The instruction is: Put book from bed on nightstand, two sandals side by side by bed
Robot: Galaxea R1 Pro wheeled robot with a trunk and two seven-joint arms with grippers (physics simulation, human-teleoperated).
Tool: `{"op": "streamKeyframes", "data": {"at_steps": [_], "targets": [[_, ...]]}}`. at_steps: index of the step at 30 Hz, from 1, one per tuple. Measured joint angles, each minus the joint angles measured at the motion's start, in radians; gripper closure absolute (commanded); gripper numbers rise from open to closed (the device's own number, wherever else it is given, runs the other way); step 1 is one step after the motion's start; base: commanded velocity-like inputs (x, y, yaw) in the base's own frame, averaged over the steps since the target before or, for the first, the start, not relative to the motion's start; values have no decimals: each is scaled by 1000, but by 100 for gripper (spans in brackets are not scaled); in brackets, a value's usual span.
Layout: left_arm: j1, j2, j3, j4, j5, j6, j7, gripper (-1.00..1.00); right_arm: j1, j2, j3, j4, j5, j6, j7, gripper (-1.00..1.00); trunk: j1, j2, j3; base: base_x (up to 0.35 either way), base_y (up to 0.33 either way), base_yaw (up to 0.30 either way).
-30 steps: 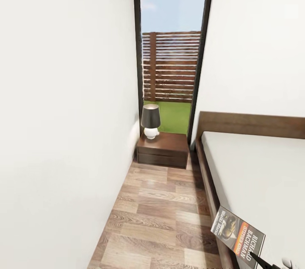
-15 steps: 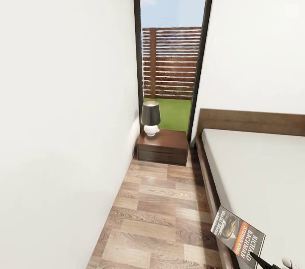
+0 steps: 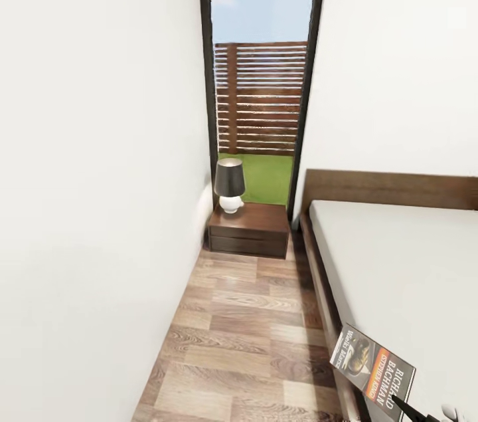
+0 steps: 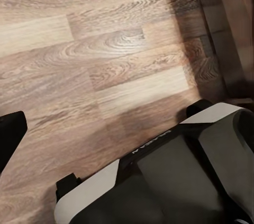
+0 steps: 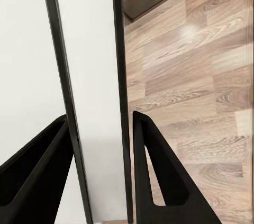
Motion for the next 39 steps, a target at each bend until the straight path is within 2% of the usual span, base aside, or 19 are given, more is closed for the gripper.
{"op": "streamKeyframes", "data": {"at_steps": [10,16,39], "targets": [[0,0,0,0,0,0,0,-100,0,0,1,0,0,0,0,100,0,0,0,0,0,-255],[0,0,0,0,0,0,0,-100,0,0,0,0,0,0,-2,100,0,0,0,87,0,-96],[0,0,0,0,0,0,0,-100,0,0,3,2,2,0,-7,100,-1,0,0,302,0,-3]]}}
